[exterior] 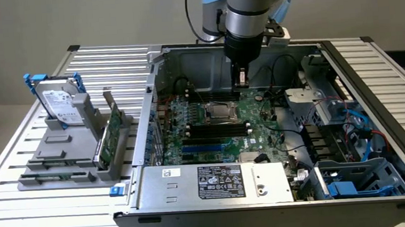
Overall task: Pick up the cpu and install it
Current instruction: 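Close the cpu cover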
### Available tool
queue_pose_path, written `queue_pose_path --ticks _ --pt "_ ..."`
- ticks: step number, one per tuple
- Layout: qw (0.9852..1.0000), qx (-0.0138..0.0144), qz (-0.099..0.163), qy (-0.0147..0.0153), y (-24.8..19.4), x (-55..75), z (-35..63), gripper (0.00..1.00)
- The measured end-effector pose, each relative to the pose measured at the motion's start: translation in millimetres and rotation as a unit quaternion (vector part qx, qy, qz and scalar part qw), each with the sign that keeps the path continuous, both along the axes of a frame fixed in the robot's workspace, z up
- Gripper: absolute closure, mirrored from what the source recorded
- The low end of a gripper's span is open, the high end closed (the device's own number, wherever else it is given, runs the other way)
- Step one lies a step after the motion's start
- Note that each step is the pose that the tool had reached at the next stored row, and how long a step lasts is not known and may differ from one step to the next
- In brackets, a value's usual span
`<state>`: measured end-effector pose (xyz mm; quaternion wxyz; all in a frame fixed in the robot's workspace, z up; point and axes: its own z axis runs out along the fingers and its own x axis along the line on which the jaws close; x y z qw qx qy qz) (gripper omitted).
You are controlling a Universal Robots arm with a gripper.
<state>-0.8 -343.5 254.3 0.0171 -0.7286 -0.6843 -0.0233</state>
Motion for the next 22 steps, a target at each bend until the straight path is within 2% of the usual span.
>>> queue_pose_path --ticks 3,9,11,13,14,16,22 --pt "1.0000 -0.0001 0.000 0.0016 0.1 -6.7 0.0 0.89" --pt "1.0000 -0.0001 0.000 0.0019 0.1 -28.4 -0.2 0.89" --pt "1.0000 0.0000 0.000 0.0019 0.1 -41.5 -1.3 0.89" --pt "1.0000 -0.0001 0.000 0.0019 0.1 -57.7 -6.8 0.89" --pt "1.0000 -0.0001 0.000 0.0020 0.0 -61.2 -8.7 0.89" --pt "1.0000 0.0000 0.001 0.0019 -0.1 -65.9 -12.4 0.89" --pt "1.0000 0.0000 0.007 0.0019 -0.5 -67.8 -23.3 0.89"
